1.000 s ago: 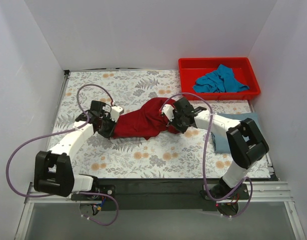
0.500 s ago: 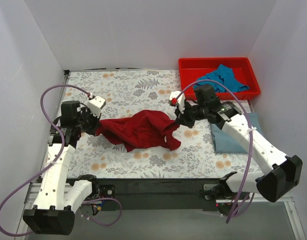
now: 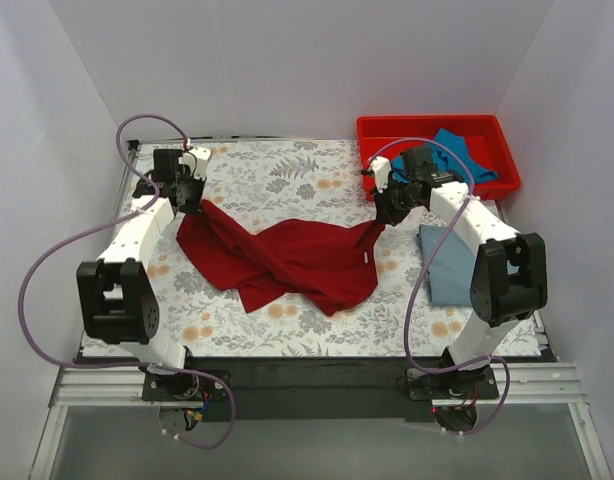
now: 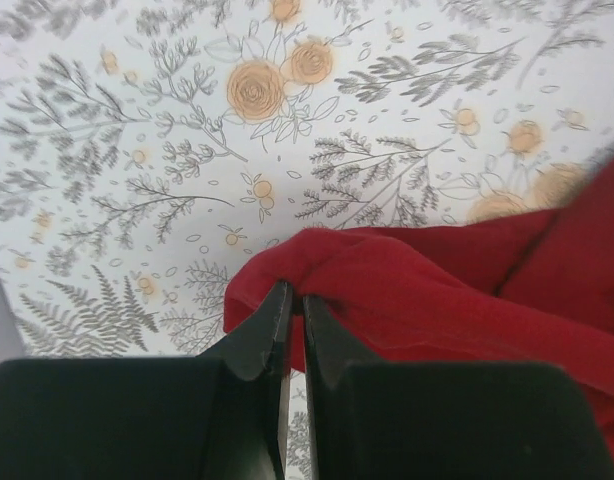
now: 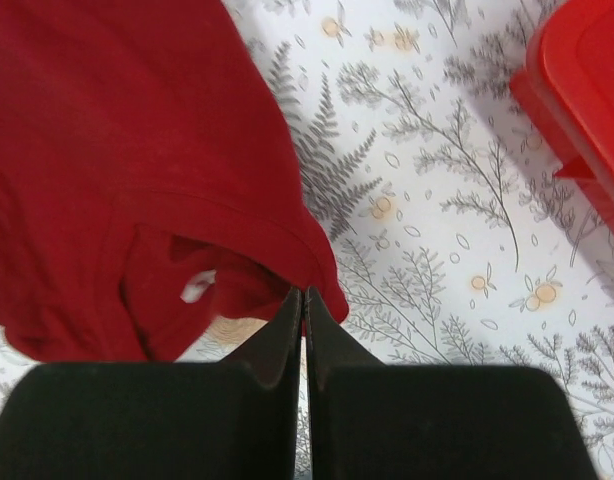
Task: Fold and stack the t-shirts
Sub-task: Flatten the tshirt out
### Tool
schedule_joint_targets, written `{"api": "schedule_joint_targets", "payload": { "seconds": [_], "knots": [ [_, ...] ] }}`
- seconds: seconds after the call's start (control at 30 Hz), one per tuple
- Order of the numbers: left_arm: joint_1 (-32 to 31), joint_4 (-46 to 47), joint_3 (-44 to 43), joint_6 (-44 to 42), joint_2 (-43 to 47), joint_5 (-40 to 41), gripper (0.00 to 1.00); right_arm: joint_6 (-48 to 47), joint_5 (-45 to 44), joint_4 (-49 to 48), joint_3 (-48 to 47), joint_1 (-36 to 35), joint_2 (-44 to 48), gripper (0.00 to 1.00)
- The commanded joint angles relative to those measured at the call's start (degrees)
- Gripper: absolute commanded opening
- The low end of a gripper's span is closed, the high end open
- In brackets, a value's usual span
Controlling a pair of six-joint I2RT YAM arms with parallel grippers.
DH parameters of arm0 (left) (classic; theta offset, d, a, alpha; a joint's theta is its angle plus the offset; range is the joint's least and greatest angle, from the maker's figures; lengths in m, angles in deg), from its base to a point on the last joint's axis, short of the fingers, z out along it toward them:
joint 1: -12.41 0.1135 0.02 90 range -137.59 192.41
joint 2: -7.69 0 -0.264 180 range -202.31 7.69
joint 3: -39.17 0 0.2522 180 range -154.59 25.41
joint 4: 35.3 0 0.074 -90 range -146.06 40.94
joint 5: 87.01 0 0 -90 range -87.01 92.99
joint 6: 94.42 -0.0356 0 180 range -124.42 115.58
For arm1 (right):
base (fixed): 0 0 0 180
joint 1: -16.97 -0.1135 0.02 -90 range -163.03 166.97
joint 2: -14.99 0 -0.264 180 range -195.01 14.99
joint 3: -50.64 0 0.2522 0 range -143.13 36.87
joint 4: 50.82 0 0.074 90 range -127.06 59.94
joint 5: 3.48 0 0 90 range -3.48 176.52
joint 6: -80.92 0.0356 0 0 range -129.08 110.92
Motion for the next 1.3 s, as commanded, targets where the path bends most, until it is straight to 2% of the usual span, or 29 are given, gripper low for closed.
{"api": "schedule_joint_targets", "payload": {
  "seconds": [0.0,0.03,0.1,0.13,0.17,0.2,0.23,0.33,0.37,0.4,0.5,0.67,0.7,0.73,0.8,0.87,0.93,0.97,1.03,1.07,1.13,1.23,1.27],
  "knots": [
    [3.3,2.5,-5.0,4.7,-4.5,-0.2,0.0,1.3,-7.7,-3.0,-1.8,0.1,-0.5,0.01],
    [4.2,2.0,-6.6,5.6,-6.3,-2.0,0.0,1.5,-8.8,-3.1,-1.5,0.1,-0.4,0.01],
    [4.8,0.5,-7.9,6.5,-8.0,-3.8,0.02,1.8,-9.2,-1.8,-1.1,0.1,0.1,0.11],
    [4.7,-0.1,-8.2,6.6,-8.7,-4.0,0.08,1.8,-8.6,-0.9,-1.0,0.1,0.7,0.22],
    [4.8,-2.0,-8.9,6.8,-9.9,-3.9,0.15,1.2,-7.8,0.8,-0.7,0.0,2.1,0.48],
    [4.8,-2.9,-9.1,7.4,-10.1,-3.7,0.22,1.0,-6.4,1.5,-0.3,-0.2,3.3,0.56],
    [5.2,-3.9,-9.1,7.5,-10.1,-4.1,0.37,0.6,-5.4,2.1,1.3,-0.4,6.0,0.61],
    [6.7,-8.0,-7.3,5.8,-5.7,-11.2,0.43,-1.8,-0.6,5.0,6.4,-2.8,12.7,0.63],
    [6.7,-10.3,-4.2,4.3,-3.9,-17.0,0.43,-2.4,-0.1,5.8,7.7,-5.8,14.4,0.62],
    [6.7,-10.9,-2.4,2.7,0.7,-18.9,0.44,-3.1,-0.3,6.0,9.4,-7.9,15.9,0.62],
    [6.4,-13.4,4.1,-1.7,6.7,-23.6,0.46,-3.1,-1.9,5.7,14.1,-17.2,19.0,0.61],
    [6.2,-15.8,9.2,-0.5,8.2,-23.2,0.47,1.3,-3.6,3.1,17.1,-28.7,14.7,0.63],
    [6.3,-16.0,10.0,0.7,8.0,-23.4,0.47,2.4,-6.1,0.5,18.7,-31.7,14.0,0.69],
    [6.3,-16.0,10.4,1.1,7.9,-23.6,0.47,2.8,-9.3,-1.0,20.4,-33.2,13.6,0.71],
    [6.3,-15.7,11.9,1.8,7.1,-24.5,0.48,3.9,-13.4,-5.3,21.8,-37.9,10.6,0.73],
    [6.2,-15.4,12.8,1.9,6.1,-25.0,0.48,6.2,-18.2,-7.7,21.9,-39.8,7.3,0.73],
    [6.0,-15.1,13.9,2.0,5.6,-25.1,0.48,7.0,-20.1,-9.1,21.0,-40.6,3.4,0.72],
    [5.8,-14.2,14.8,2.2,5.3,-24.8,0.49,7.2,-20.3,-9.7,20.7,-40.9,2.2,0.68],
    [5.1,-13.4,16.5,2.3,4.5,-23.6,0.49,7.3,-19.5,-9.8,20.5,-40.9,1.4,0.53],
    [4.5,-12.3,17.4,2.7,3.7,-22.8,0.49,7.2,-19.2,-9.8,20.1,-40.9,1.4,0.32],
    [2.6,-9.7,18.9,3.8,2.2,-20.0,0.49,5.8,-18.5,-9.3,18.5,-40.9,3.3,0.02],
    [1.6,-6.1,20.1,4.4,1.3,-17.4,0.49,2.9,-16.4,-8.8,16.6,-39.3,7.9,0.01],
    [-0.9,-5.3,20.5,4.6,0.8,-14.9,0.48,2.2,-13.0,-8.6,15.0,-38.4,9.3,0.01]
  ]
}}
